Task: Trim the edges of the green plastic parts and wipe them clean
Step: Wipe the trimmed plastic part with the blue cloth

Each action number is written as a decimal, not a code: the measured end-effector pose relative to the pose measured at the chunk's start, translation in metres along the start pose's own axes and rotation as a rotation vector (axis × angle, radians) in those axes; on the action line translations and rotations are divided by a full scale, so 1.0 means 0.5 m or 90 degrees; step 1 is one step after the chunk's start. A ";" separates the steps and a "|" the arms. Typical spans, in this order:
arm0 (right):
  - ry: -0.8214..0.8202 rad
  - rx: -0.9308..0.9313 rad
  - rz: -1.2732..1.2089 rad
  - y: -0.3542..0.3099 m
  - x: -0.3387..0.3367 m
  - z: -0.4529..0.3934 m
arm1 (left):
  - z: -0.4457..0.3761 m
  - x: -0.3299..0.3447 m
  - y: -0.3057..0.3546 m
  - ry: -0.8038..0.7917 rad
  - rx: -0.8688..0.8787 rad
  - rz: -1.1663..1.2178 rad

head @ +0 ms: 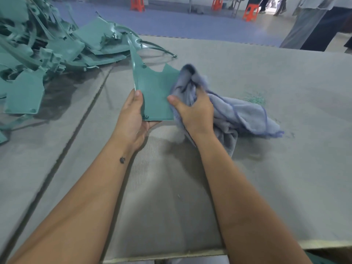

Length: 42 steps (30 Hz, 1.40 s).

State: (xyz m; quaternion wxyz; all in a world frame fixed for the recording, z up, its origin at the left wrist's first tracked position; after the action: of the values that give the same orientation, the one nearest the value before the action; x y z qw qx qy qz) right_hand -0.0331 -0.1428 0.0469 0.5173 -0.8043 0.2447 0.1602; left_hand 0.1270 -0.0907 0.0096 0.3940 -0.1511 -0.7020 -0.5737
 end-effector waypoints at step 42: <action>-0.203 0.036 -0.194 -0.037 0.066 0.043 | 0.015 0.016 -0.029 0.021 -0.025 -0.165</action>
State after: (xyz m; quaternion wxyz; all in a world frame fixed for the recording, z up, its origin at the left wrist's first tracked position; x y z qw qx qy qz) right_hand 0.0044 -0.1245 0.0350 0.5898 -0.7817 0.0400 0.1989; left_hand 0.1094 -0.0898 0.0052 0.3246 -0.0573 -0.6979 -0.6358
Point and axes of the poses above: each hand's wrist, its own z-axis away from the middle knuckle, its own x-axis out of the palm, y = z × x, the point moved 9 cm from there along -z, towards the middle knuckle, and after that the axes turned 14 degrees about z, right-handed, at the moved point
